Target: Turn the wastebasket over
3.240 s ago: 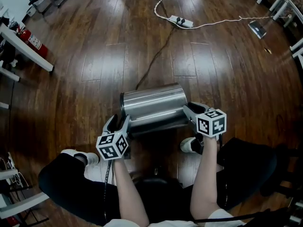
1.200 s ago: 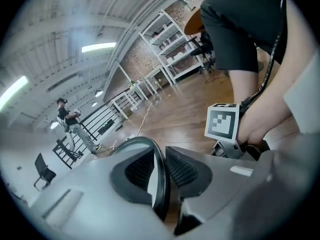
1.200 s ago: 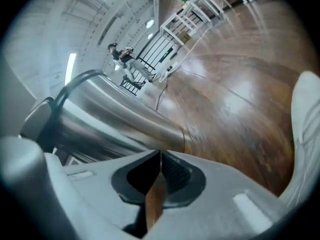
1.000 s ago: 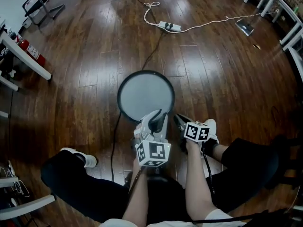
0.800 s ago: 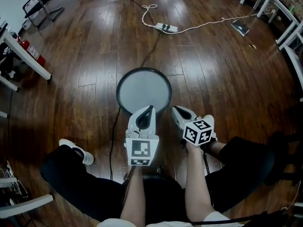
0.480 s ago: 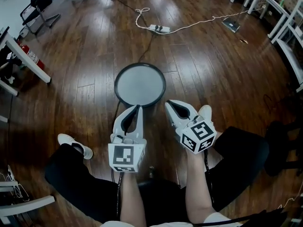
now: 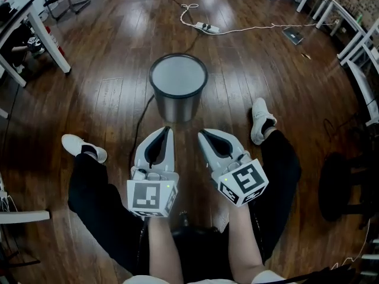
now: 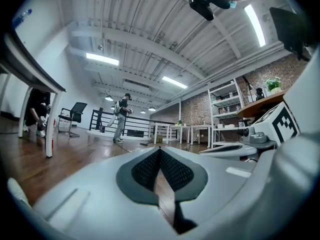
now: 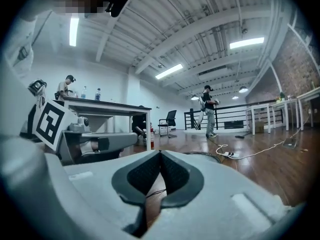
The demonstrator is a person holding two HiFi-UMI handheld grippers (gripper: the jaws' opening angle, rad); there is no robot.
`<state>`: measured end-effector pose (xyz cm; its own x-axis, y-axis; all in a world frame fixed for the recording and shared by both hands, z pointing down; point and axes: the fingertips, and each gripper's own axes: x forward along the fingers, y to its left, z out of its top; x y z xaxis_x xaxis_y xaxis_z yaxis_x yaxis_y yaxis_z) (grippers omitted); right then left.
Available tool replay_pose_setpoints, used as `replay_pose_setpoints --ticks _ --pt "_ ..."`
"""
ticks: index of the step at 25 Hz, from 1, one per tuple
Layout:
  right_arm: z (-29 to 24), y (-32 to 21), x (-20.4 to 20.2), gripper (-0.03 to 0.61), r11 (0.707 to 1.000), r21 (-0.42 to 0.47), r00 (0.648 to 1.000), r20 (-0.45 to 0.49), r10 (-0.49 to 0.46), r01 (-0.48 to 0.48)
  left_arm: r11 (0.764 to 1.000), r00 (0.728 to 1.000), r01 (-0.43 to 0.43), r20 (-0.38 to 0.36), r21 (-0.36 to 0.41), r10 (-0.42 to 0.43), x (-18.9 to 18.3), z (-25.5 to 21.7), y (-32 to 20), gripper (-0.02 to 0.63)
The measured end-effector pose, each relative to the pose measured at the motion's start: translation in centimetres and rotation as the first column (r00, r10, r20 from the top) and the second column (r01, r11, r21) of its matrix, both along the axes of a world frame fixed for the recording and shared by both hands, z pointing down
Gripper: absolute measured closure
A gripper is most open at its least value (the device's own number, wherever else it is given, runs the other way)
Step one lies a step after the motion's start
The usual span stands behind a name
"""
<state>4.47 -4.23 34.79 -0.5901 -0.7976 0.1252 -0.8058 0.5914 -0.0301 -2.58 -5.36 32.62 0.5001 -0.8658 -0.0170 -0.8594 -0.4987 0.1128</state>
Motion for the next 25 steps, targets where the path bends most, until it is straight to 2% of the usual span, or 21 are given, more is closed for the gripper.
replay_pose_setpoints --ticks 5,10,14,20,25 --pt "-0.9 7.7 1.0 0.586 0.999 0.027 1.0 0.007 -0.018 0.018 1.0 0.999 0.009 0.036 -0.001 -0.009 1.4 1.2 7.7 0.597" --pt "-1.1 16.2 2.7 0.586 0.999 0.026 0.999 0.012 -0.043 0.042 0.999 0.999 0.045 0.031 -0.02 -0.044 2.4 1.4 16.3 0.597" --pt "-1.3 21.7 4.0 0.586 0.999 0.018 0.999 0.003 -0.035 0.035 0.999 0.997 0.035 0.075 -0.012 -0.034 4.0 1.7 22.2 0.597" --pt "-2.5 28.0 4.2 0.586 0.994 0.051 0.995 -0.045 -0.09 0.092 0.998 0.995 0.057 0.083 0.037 -0.06 4.7 -0.6 28.3 0.597" --pt "-4.0 30.8 5.9 0.586 0.996 0.061 0.998 -0.029 -0.063 0.065 0.995 0.993 0.084 0.083 0.053 -0.088 4.9 -2.3 31.0 0.597"
